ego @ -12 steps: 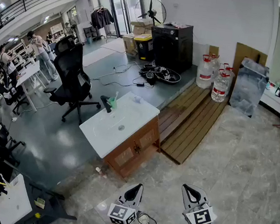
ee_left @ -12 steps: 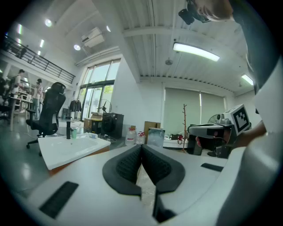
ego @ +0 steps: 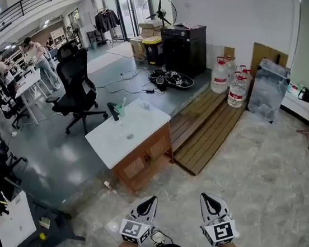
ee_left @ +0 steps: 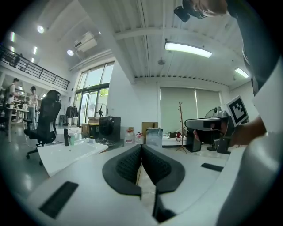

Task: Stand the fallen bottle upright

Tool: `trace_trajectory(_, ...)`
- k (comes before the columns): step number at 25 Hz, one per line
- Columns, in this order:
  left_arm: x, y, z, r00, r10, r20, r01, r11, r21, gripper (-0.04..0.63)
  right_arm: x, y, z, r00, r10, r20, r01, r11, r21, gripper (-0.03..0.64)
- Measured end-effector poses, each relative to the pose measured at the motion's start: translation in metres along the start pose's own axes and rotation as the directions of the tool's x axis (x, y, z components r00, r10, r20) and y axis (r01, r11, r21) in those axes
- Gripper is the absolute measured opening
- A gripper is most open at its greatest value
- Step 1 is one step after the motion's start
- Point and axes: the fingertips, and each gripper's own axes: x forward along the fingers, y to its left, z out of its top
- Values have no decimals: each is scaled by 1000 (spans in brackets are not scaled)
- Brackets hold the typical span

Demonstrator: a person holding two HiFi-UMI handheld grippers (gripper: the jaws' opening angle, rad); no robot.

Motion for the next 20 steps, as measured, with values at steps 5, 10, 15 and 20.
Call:
trace_trajectory(5, -3, 8, -3, 1000, -18, -10, 18, 1000, 20, 17, 1, 4, 23, 983, -56, 177, 61, 998, -23, 14)
trace_trajectory(10, -4, 28, -2, 1000, -27, -5, 27, 999, 25, 17, 21, 9, 22, 986, -90, 143, 93, 995, -18, 15)
trace_trajectory(15, 1, 56, -2, 1000, -27, 2, 27, 999, 30, 18, 51, 21, 33, 980, -80, 184, 87, 996, -32, 23)
trace_trajectory(20, 4, 86, 0, 999, -46, 0, 46, 999, 17, 17, 83, 34, 38, 985, -84, 149, 85, 996, -3, 160)
